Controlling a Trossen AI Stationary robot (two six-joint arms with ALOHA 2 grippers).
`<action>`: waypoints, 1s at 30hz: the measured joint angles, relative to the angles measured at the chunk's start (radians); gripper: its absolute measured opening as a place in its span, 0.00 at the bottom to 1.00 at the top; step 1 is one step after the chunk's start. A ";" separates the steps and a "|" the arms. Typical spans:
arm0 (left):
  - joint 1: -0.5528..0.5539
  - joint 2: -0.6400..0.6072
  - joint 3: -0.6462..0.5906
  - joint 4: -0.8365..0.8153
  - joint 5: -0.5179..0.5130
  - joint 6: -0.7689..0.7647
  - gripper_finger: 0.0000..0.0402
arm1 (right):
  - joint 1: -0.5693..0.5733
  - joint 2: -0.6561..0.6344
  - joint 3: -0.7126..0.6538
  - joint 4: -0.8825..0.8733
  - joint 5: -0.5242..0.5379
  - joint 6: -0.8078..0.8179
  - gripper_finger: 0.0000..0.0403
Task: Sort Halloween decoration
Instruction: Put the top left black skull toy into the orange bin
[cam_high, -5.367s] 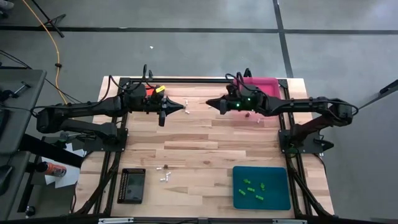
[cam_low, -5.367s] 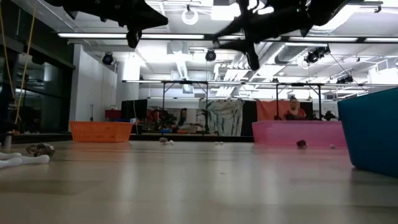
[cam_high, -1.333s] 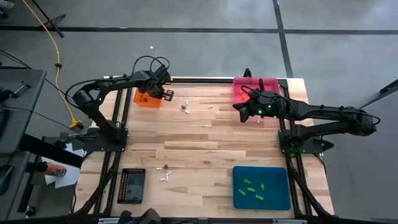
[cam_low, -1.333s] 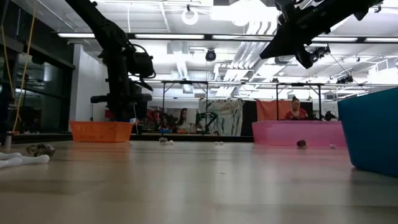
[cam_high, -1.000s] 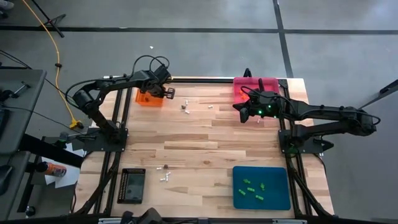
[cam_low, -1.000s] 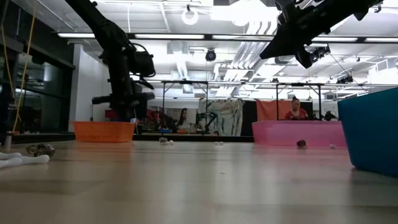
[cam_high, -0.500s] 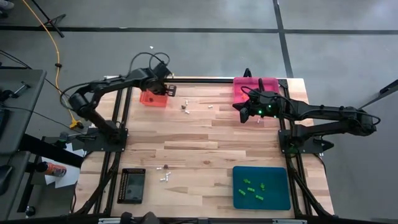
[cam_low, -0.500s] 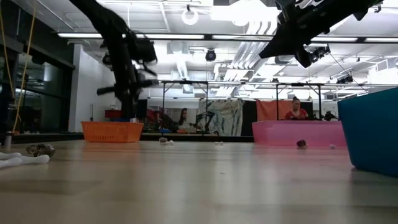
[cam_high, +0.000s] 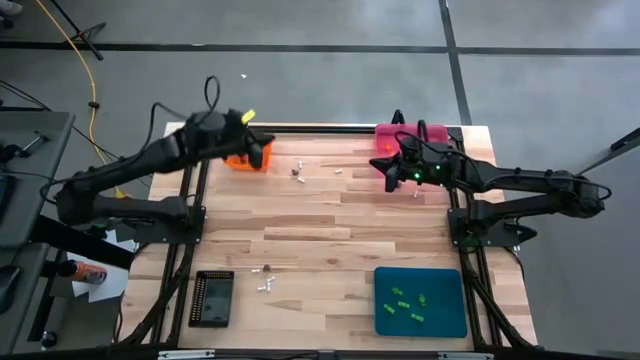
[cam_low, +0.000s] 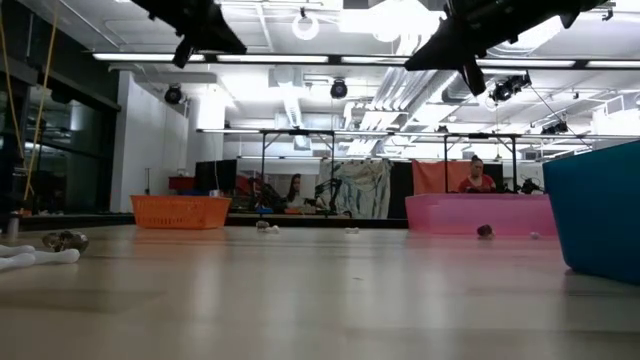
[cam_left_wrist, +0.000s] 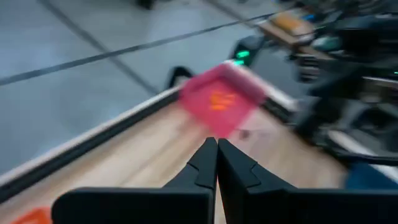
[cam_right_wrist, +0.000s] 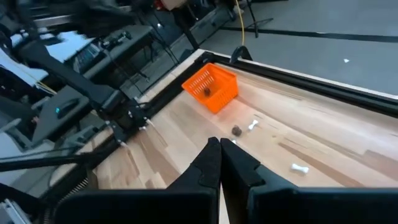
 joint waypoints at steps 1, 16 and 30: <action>-0.028 -0.016 -0.028 0.030 0.001 -0.012 0.00 | 0.000 0.005 0.006 -0.002 0.000 -0.005 0.00; 0.029 0.260 0.118 -0.183 0.004 0.034 0.13 | 0.000 0.007 0.017 -0.012 0.000 0.011 0.00; 0.055 0.789 0.374 -0.350 0.000 0.115 0.52 | 0.000 0.007 0.016 -0.056 0.040 0.050 0.00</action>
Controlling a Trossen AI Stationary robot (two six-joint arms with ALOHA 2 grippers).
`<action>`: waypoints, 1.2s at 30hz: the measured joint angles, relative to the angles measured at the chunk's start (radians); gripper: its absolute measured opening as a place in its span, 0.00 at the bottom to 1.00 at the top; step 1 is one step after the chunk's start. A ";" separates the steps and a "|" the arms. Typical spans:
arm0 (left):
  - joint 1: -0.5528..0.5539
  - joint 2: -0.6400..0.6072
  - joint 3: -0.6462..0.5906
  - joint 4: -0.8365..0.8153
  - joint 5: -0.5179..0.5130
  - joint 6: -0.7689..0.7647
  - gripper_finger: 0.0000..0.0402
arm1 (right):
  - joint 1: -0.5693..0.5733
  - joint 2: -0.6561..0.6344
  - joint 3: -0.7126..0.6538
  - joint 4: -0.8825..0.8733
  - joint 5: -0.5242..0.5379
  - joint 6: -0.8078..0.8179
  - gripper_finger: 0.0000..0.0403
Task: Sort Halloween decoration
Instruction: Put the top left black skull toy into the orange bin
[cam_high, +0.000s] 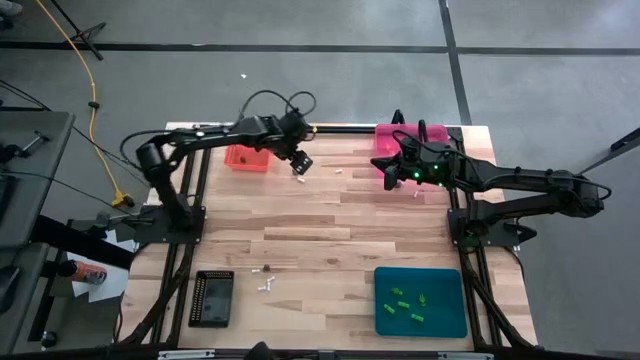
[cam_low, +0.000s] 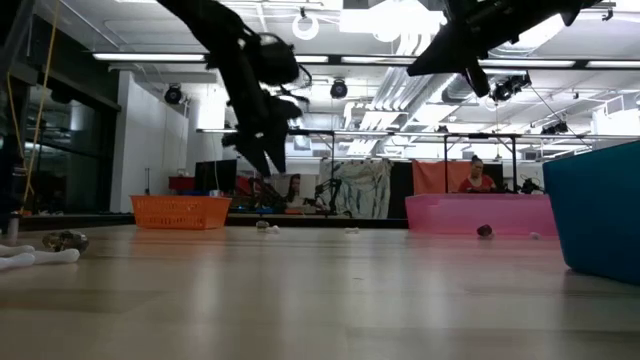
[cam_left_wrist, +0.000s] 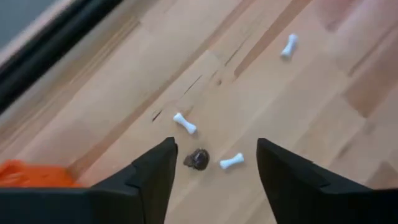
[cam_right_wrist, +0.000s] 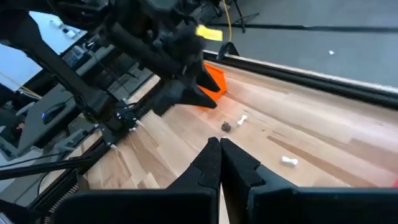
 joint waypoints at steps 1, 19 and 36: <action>0.000 0.024 0.009 0.002 -0.001 0.000 0.53 | 0.000 0.000 0.000 -0.012 0.001 0.004 0.00; -0.002 0.224 0.018 -0.029 -0.001 -0.001 0.55 | 0.001 0.000 0.000 -0.084 0.002 0.048 0.00; 0.002 0.256 0.018 -0.020 -0.005 -0.018 0.46 | 0.001 0.000 -0.001 -0.085 0.036 0.048 0.00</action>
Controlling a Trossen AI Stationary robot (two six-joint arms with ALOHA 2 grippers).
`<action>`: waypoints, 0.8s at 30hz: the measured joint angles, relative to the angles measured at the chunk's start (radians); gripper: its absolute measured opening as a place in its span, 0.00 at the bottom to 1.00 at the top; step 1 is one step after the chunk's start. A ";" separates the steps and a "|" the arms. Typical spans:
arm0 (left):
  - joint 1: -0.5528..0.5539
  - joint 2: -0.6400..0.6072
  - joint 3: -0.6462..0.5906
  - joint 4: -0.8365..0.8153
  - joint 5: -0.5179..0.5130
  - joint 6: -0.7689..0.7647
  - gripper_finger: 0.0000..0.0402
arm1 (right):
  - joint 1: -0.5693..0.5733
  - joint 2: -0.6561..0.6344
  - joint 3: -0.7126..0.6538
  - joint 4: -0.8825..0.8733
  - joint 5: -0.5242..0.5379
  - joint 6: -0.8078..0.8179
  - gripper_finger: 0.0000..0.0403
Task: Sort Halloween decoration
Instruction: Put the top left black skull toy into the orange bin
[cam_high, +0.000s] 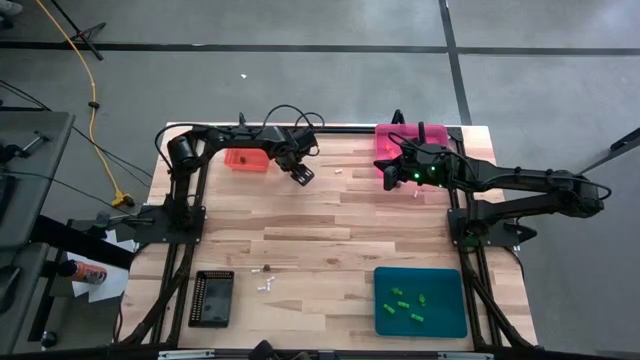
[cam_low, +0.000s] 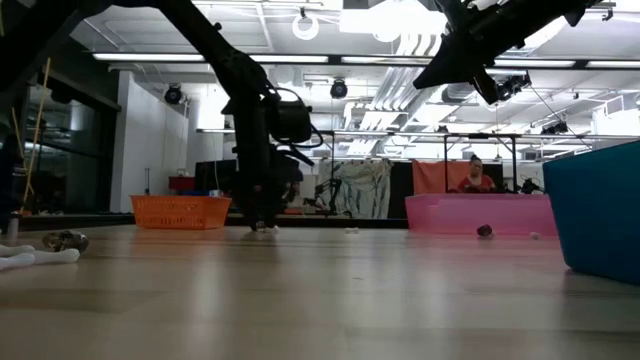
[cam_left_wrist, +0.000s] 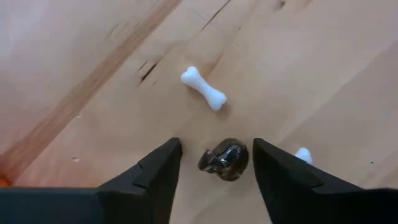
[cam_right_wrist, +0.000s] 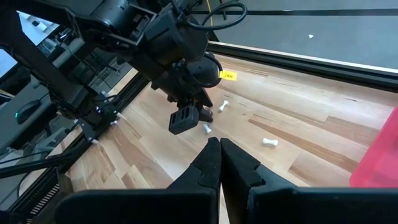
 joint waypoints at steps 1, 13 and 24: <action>0.000 0.000 0.000 -0.004 -0.002 0.000 0.44 | 0.000 0.000 0.000 0.000 0.000 0.000 0.00; 0.000 0.002 0.000 -0.008 -0.018 -0.027 0.01 | 0.000 0.000 0.000 0.000 0.000 0.000 0.00; 0.000 -0.009 -0.002 -0.032 -0.018 0.034 0.00 | 0.000 0.000 0.000 0.000 0.000 0.000 0.00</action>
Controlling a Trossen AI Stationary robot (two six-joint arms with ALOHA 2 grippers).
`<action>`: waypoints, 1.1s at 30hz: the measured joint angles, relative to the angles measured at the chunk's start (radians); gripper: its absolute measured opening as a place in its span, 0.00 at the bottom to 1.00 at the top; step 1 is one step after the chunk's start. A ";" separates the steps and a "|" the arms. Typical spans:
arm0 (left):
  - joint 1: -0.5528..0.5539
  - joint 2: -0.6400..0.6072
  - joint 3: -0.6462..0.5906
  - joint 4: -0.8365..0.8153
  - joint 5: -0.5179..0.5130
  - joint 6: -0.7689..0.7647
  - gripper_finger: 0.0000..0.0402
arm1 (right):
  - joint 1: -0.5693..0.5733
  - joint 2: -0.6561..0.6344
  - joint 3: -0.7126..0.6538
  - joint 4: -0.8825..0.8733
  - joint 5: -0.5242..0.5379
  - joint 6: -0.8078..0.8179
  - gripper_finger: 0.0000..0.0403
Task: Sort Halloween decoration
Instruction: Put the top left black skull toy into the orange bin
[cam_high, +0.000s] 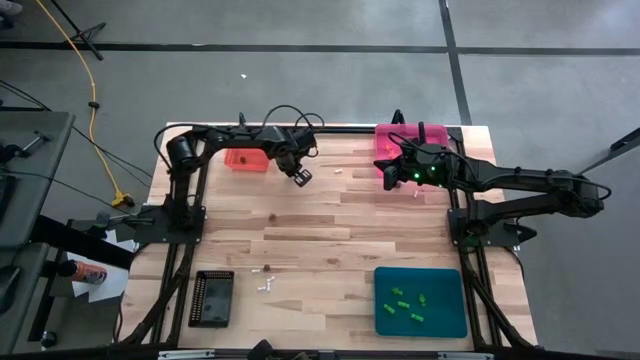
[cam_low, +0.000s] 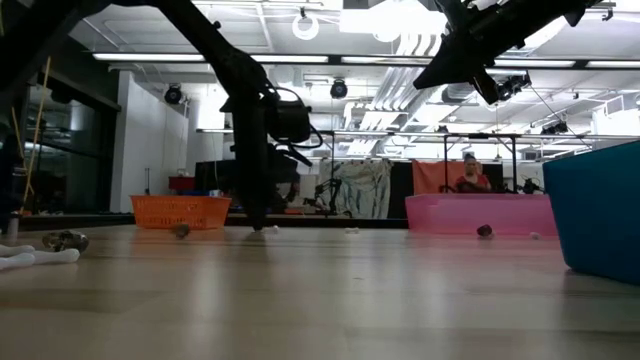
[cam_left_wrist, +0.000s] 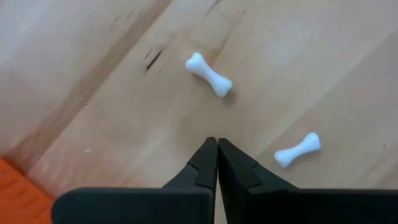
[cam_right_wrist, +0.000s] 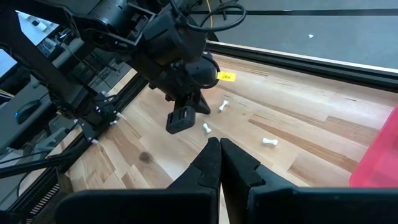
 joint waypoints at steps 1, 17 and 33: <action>0.000 -0.005 0.000 -0.001 0.000 0.008 0.00 | 0.000 0.000 0.000 0.000 0.000 0.000 0.00; -0.138 -0.278 -0.067 -0.056 0.026 0.015 0.04 | -0.001 0.000 0.000 -0.018 0.022 0.000 0.00; -0.501 -0.513 -0.471 0.041 0.029 -0.346 0.49 | -0.001 0.001 0.000 -0.089 0.088 0.034 0.00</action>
